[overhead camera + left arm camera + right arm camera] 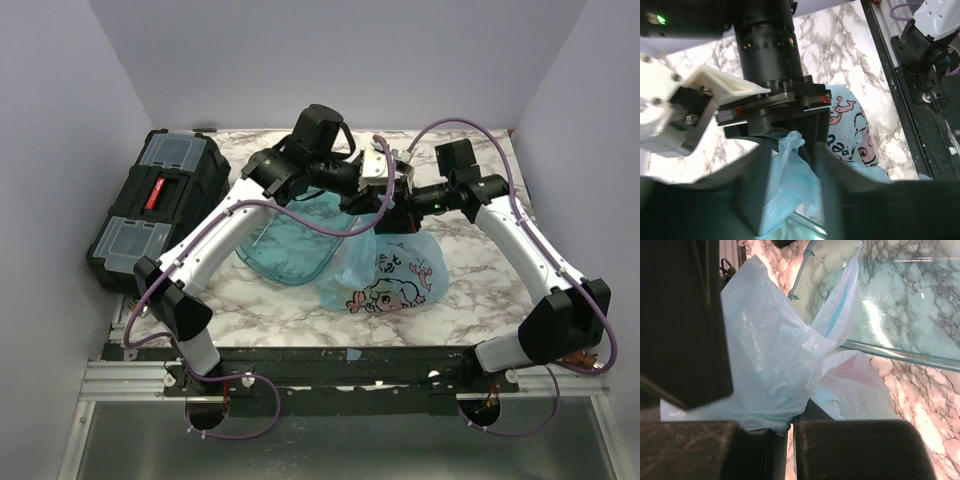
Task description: Place the fake fruits into the plastic bag and tie a complex knot
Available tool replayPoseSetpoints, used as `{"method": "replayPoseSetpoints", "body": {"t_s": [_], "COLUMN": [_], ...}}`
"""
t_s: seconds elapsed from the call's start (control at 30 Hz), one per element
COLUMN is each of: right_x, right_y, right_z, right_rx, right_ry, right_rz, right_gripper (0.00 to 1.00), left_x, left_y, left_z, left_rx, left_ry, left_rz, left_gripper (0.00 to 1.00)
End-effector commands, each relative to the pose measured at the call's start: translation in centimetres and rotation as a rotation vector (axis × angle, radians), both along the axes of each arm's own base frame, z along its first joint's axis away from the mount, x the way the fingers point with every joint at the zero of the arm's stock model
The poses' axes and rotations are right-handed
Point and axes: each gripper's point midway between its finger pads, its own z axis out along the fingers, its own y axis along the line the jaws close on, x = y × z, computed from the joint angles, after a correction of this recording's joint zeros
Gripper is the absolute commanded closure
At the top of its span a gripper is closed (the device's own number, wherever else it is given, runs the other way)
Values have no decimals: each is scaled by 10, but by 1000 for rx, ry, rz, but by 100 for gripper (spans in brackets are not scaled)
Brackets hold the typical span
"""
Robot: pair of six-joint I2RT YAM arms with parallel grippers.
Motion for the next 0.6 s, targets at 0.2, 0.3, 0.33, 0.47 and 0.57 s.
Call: {"method": "replayPoseSetpoints", "body": {"t_s": [0.2,0.3,0.33,0.47,0.57], "right_x": [-5,-9,-10,-9,-11], "right_y": [0,0,0,-1,-2], "right_z": [15,18,19,16,14], "right_rx": [34,47,48,33,29], "right_ry": [-132,-152,-153,-158,-161], "right_rz": [16,38,42,54,63], "right_gripper": [95,95,95,96,95], "left_x": [52,68,66,58,58], "left_y": [82,89,87,73,62], "left_z": [29,10,8,6,4], "left_rx": [-66,-28,-23,-49,-74], "left_ry": [226,347,375,465,488], "left_rz": [279,297,271,174,153], "left_gripper": [29,25,24,20,20]}}
